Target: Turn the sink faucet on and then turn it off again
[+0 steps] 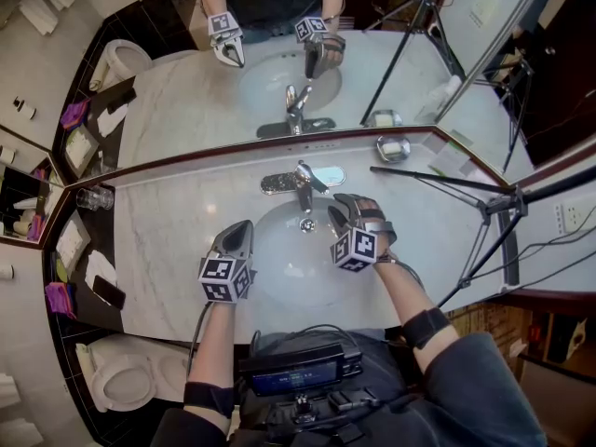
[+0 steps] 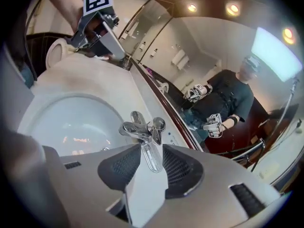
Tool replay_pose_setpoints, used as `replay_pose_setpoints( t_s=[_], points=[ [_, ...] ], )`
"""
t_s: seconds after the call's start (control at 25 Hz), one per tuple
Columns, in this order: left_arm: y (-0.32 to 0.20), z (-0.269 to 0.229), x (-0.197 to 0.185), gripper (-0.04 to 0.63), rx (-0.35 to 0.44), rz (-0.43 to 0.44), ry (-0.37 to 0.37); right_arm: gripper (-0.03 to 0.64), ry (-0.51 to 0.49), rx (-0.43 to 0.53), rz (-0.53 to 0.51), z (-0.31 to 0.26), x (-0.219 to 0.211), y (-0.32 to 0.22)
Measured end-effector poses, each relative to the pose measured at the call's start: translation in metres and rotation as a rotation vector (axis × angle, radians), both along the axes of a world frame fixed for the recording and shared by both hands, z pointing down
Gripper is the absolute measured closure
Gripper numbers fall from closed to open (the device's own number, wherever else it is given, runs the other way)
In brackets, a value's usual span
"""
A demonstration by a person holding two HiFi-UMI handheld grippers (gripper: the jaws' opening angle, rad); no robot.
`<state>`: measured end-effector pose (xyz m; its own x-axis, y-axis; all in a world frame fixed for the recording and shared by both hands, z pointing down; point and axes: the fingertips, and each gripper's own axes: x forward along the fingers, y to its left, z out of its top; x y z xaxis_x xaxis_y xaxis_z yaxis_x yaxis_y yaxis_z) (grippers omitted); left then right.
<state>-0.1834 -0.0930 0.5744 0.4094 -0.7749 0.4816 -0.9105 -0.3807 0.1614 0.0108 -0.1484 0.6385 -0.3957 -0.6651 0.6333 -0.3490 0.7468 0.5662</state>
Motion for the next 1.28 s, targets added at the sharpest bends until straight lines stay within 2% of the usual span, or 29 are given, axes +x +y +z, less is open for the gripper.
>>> replay_pose_setpoints(
  t_s=[0.08,0.32,0.52,0.68,0.88,1.0,1.28],
  points=[
    [0.0,0.001,-0.001,0.594,-0.001,0.002,-0.005,0.431,0.052,0.022,-0.034,0.003,-0.006,-0.006],
    [-0.002,0.005,-0.001,0.594,-0.008,0.005,-0.014,0.43,0.176,0.076,-0.127,0.015,-0.02,-0.027],
    [-0.003,0.006,-0.002,0.594,-0.012,0.007,-0.018,0.43,0.216,0.101,-0.152,0.019,-0.031,-0.044],
    [-0.003,0.009,-0.003,0.594,-0.017,0.002,-0.019,0.431,0.259,0.082,-0.168,0.025,-0.034,-0.054],
    [-0.003,0.015,-0.004,0.594,-0.029,0.0,-0.015,0.44,0.248,0.064,-0.193,0.019,-0.044,-0.059],
    [-0.002,0.019,0.0,0.594,-0.037,0.001,-0.011,0.475,0.232,0.053,-0.19,0.019,-0.045,-0.06],
    [-0.001,0.022,-0.001,0.594,-0.043,-0.001,-0.012,0.477,0.238,0.043,-0.182,0.014,-0.046,-0.067]
  ],
)
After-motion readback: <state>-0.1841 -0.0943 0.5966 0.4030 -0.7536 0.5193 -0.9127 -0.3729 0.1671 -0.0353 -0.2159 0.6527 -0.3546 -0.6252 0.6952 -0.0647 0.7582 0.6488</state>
